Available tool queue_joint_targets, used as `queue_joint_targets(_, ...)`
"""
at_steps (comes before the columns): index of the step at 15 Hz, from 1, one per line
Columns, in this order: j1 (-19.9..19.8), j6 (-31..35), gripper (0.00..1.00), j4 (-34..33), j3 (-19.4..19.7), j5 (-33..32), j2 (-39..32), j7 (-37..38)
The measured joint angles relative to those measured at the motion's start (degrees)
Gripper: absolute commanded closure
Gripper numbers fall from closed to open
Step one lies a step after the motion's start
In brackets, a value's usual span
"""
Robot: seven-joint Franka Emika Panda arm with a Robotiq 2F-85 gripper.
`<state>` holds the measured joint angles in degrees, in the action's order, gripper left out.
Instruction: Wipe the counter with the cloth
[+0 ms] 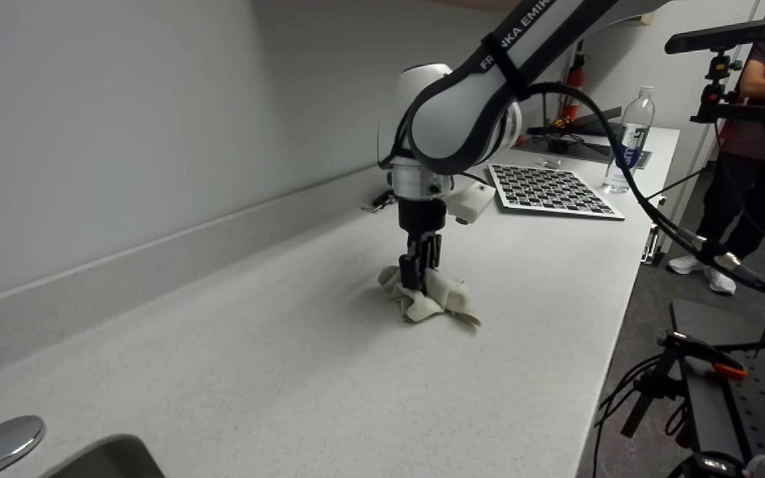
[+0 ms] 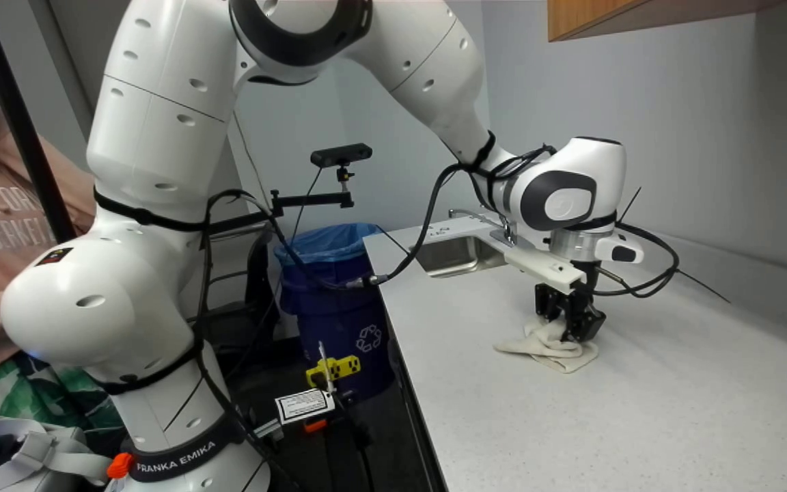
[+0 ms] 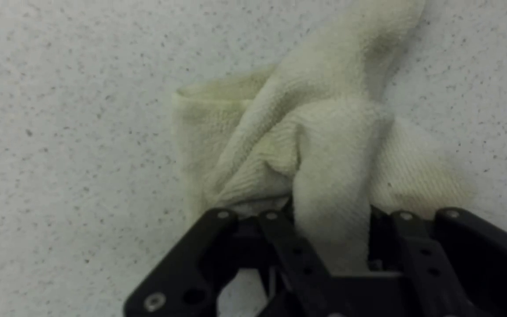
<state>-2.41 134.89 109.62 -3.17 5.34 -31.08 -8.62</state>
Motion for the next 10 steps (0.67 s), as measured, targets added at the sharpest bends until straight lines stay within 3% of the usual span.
queue_joint_targets(1, 0.0, 0.0, 0.6, 0.2, 0.3, -0.63, 0.16, 0.31)
queue_joint_targets(9, -0.01, 0.0, 0.0, 0.9, 0.52, -1.49, 1.08, 0.44)
queue_joint_targets(10, -0.01, 0.0, 0.0, 1.47, 0.34, -1.49, 1.55, 0.32)
